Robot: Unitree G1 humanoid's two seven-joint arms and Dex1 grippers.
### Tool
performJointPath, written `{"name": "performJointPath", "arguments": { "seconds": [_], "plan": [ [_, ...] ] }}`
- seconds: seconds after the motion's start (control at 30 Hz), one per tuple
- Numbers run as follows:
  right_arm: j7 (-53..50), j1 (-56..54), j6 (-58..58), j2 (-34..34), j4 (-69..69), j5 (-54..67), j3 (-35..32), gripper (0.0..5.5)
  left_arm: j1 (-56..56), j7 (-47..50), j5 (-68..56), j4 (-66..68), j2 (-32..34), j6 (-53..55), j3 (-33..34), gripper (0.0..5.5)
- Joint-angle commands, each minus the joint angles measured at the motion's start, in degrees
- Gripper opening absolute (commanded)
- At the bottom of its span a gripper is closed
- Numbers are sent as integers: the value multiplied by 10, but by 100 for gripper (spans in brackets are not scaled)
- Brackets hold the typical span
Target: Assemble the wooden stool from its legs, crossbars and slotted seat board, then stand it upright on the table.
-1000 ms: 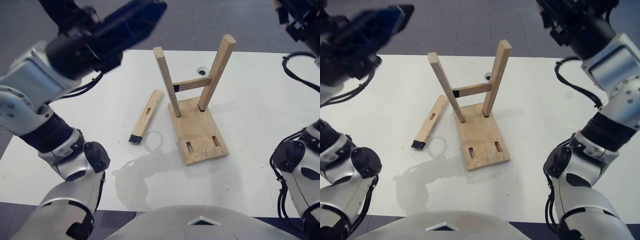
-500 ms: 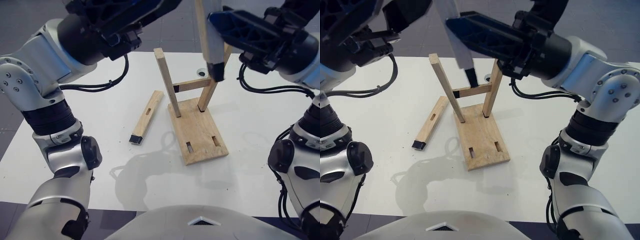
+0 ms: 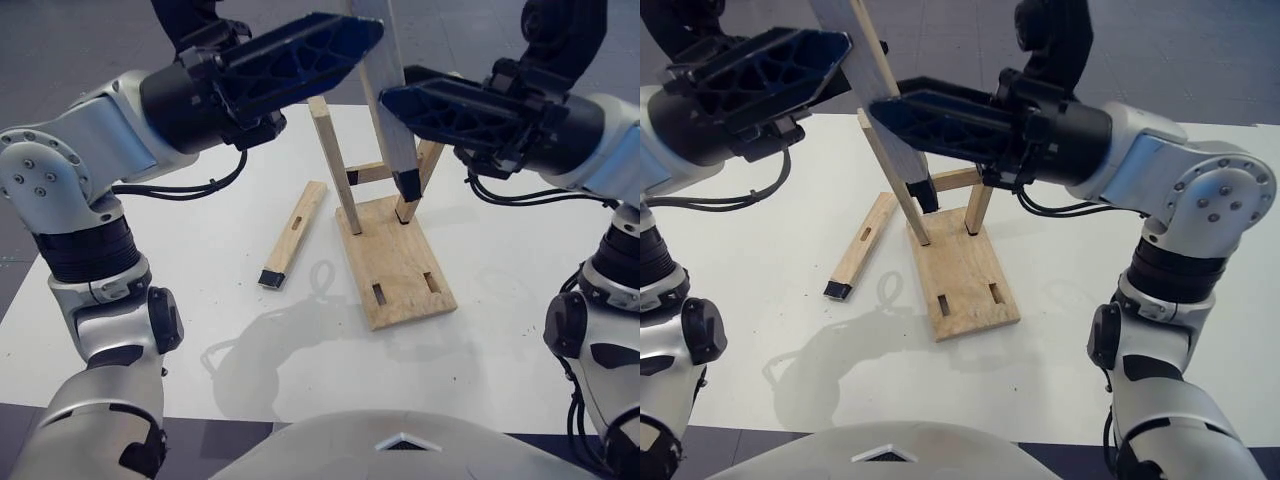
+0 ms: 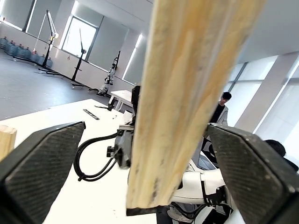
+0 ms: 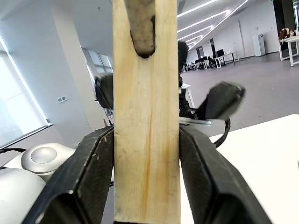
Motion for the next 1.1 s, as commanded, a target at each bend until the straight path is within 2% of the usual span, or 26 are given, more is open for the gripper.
{"name": "performJointPath", "arguments": {
  "seconds": [0.03,0.47,0.9,1.0,1.1],
  "plan": [
    [11,13,-12,-12,-14,-14,14,202,-13,-11,-17,-8,22,11,-14,481],
    [34,40,-17,-31,-26,-29,41,202,0,-34,-11,5,40,32,-64,481],
    [42,52,-20,-32,-42,-35,53,202,-18,-59,2,11,54,43,-70,269],
    [43,52,-21,-32,-41,-37,53,202,-19,-65,5,11,55,47,-70,239],
    [43,54,-21,-33,-43,-37,53,202,-20,-67,11,9,53,47,-70,234]
  ]
}}
